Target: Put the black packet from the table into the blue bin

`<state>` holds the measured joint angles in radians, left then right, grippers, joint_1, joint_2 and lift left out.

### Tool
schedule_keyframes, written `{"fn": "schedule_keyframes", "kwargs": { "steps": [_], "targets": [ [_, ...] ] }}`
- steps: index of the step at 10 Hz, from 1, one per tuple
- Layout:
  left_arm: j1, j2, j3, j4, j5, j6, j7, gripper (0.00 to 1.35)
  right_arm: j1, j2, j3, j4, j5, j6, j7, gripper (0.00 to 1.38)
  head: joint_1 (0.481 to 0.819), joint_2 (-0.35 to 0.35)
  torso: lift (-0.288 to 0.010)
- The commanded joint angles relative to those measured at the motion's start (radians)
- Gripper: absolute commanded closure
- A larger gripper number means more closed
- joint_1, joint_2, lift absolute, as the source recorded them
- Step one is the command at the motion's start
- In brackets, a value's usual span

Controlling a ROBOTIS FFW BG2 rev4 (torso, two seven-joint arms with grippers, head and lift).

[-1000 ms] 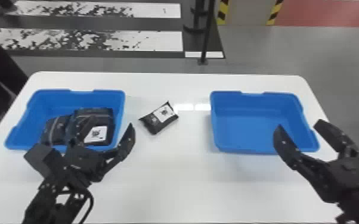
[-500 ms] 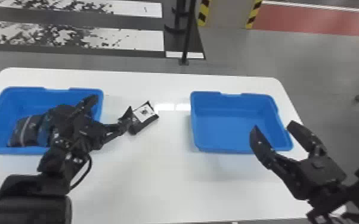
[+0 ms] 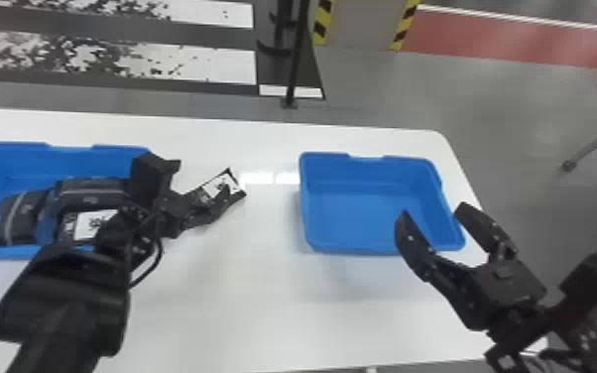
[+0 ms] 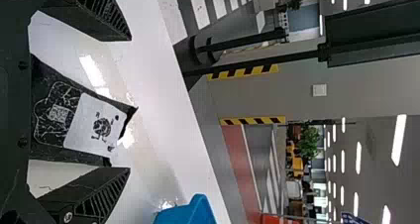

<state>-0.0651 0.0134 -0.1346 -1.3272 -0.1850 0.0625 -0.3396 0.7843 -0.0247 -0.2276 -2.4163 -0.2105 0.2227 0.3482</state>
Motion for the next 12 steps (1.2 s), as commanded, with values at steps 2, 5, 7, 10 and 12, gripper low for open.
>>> {"fn": "schedule_keyframes", "kwargs": {
  "steps": [2,5,7,10,12],
  "targets": [
    [-0.065,0.002,-0.061,0.064,-0.032,0.082,0.013,0.08,0.001,-0.003,0.000,0.000,-0.005,0.001,0.000,0.17,0.695,-0.187,-0.110],
    [-0.104,-0.001,-0.105,0.106,-0.030,0.149,0.021,0.08,0.001,-0.006,0.000,0.002,-0.011,0.001,0.000,0.17,0.695,-0.211,-0.110],
    [-0.126,-0.001,-0.107,0.141,-0.068,0.203,0.033,0.14,0.001,-0.006,0.000,0.002,-0.017,-0.002,0.000,0.17,0.695,-0.214,-0.110],
    [-0.129,0.007,-0.123,0.145,-0.088,0.227,0.040,1.11,0.006,-0.007,-0.002,0.007,-0.031,-0.002,0.000,0.17,0.695,-0.198,-0.110],
    [-0.131,0.013,-0.139,0.145,-0.100,0.168,0.028,1.21,0.008,-0.007,-0.002,0.007,-0.031,0.001,0.000,0.17,0.695,-0.200,-0.110]
  ]
}}
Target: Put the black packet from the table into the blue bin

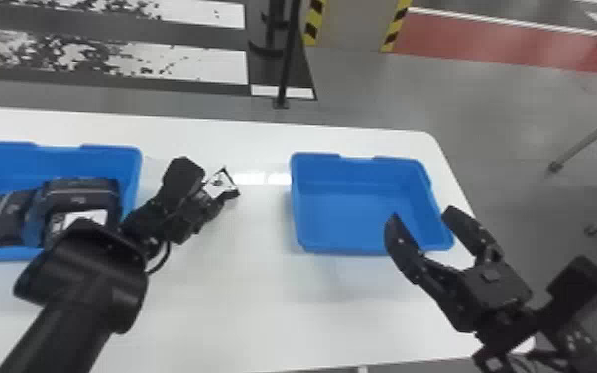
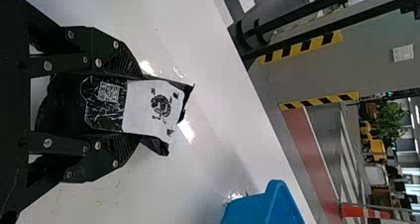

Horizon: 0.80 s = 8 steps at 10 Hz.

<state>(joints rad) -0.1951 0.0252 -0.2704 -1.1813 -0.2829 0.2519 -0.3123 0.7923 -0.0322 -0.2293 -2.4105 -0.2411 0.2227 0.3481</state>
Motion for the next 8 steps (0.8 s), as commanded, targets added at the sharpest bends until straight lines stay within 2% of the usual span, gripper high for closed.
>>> {"fn": "schedule_keyframes", "kwargs": {
  "steps": [1,3,5,8],
  "targets": [
    [-0.006,0.002,-0.001,0.000,-0.002,-0.046,-0.011,1.21,0.000,0.000,0.000,0.002,0.000,0.001,0.000,0.17,0.695,-0.206,-0.110],
    [0.001,0.010,0.001,-0.027,0.018,-0.105,-0.033,1.21,0.005,0.000,0.000,0.004,-0.004,0.001,0.000,0.17,0.695,-0.217,-0.110],
    [0.065,0.045,0.025,-0.209,0.042,-0.107,-0.044,1.21,0.005,0.000,0.000,0.002,-0.002,0.001,0.000,0.17,0.695,-0.223,-0.110],
    [0.173,0.091,0.181,-0.410,0.044,-0.119,-0.076,1.21,0.003,0.000,0.002,-0.003,0.000,0.001,-0.001,0.17,0.695,-0.179,-0.110]
  ]
}}
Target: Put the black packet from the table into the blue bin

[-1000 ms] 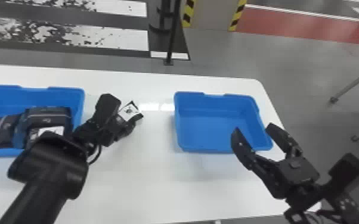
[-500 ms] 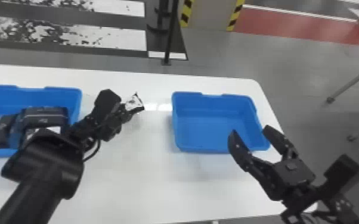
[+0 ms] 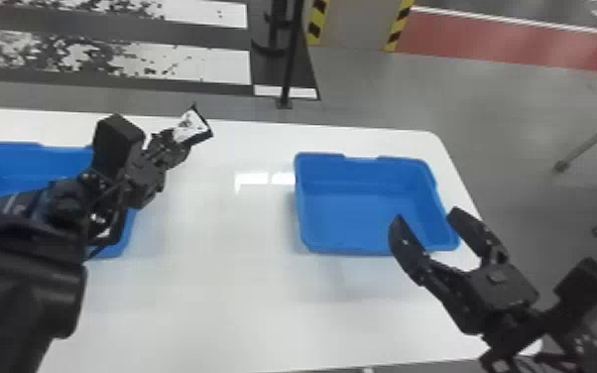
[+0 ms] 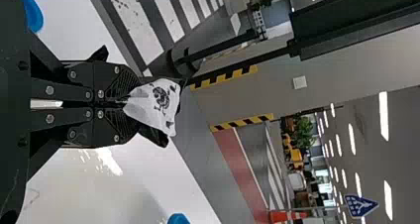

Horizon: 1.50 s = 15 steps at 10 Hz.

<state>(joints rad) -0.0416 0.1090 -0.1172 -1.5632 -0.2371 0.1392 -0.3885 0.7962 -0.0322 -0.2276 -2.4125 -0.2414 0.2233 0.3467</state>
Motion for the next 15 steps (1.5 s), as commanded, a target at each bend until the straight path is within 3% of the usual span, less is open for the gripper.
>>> {"fn": "schedule_keyframes", "kwargs": {
  "steps": [1,4,5,6,7,8,10,13,15],
  "targets": [
    [0.056,0.014,0.077,-0.065,-0.010,-0.002,-0.015,1.21,-0.003,0.000,0.000,-0.001,0.000,0.000,0.000,0.17,0.695,-0.140,-0.110],
    [0.152,0.008,0.221,-0.114,-0.090,0.008,-0.043,1.20,-0.008,0.000,0.000,-0.001,0.000,0.000,0.000,0.17,0.695,-0.055,-0.110],
    [0.181,0.000,0.285,-0.122,-0.118,-0.004,-0.050,1.05,-0.008,0.000,0.000,-0.001,0.000,0.000,0.000,0.17,0.695,-0.016,-0.110],
    [0.206,-0.008,0.335,-0.144,-0.144,0.008,-0.050,0.65,-0.008,0.000,0.000,-0.001,0.000,0.000,0.002,0.17,0.695,0.025,-0.110],
    [0.218,-0.012,0.380,-0.146,-0.160,-0.009,-0.052,0.13,-0.008,0.000,0.000,-0.001,0.000,0.000,0.000,0.17,0.695,0.068,-0.110],
    [0.233,-0.017,0.408,-0.171,-0.160,0.025,-0.055,0.00,-0.008,0.000,0.000,-0.001,-0.002,0.000,0.000,0.17,0.695,0.090,-0.110],
    [0.282,-0.034,0.466,-0.208,-0.152,-0.021,-0.058,0.26,-0.008,0.000,0.000,-0.001,-0.002,0.000,0.000,0.17,0.695,0.152,-0.110],
    [0.466,-0.112,0.598,-0.340,-0.040,-0.215,-0.050,0.30,-0.008,0.000,0.000,-0.001,0.000,0.000,0.000,0.17,0.695,0.189,-0.110],
    [0.601,-0.112,0.698,-0.458,0.000,-0.348,-0.013,0.30,-0.008,0.000,0.000,-0.001,0.002,0.000,0.000,0.17,0.695,0.225,-0.110]
  ]
}}
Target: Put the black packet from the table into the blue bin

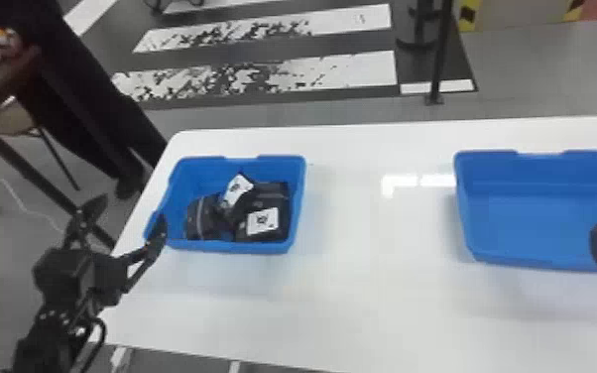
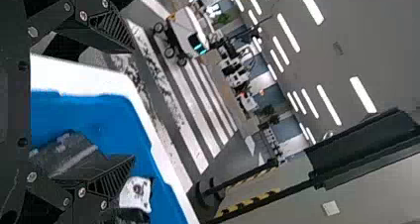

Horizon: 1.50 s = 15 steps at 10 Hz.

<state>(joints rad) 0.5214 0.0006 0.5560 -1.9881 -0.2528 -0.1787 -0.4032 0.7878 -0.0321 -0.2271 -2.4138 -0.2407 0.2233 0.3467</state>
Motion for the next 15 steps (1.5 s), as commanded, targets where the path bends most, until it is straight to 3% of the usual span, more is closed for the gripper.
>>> {"fn": "schedule_keyframes", "kwargs": {
  "steps": [1,3,6,9,15],
  "targets": [
    [0.102,-0.003,0.030,-0.050,0.111,-0.104,0.012,0.30,0.000,0.000,0.004,0.000,0.003,0.000,0.000,0.17,0.695,0.261,-0.110],
    [0.225,-0.003,-0.061,-0.058,0.315,-0.177,0.040,0.30,0.002,0.001,0.004,0.000,0.009,0.010,0.000,0.17,0.695,0.279,-0.110],
    [0.328,-0.003,-0.209,-0.104,0.444,-0.241,0.119,0.30,0.005,0.003,0.004,-0.002,0.021,0.010,0.000,0.17,0.695,0.215,-0.110],
    [0.330,-0.003,-0.273,-0.104,0.490,-0.251,0.150,0.30,0.000,0.011,0.004,-0.002,0.029,0.010,0.000,0.17,0.695,0.164,-0.110],
    [0.333,-0.003,-0.289,-0.104,0.510,-0.241,0.153,0.30,-0.002,0.011,0.004,-0.002,0.029,0.010,0.002,0.17,0.695,0.138,-0.110]
  ]
}}
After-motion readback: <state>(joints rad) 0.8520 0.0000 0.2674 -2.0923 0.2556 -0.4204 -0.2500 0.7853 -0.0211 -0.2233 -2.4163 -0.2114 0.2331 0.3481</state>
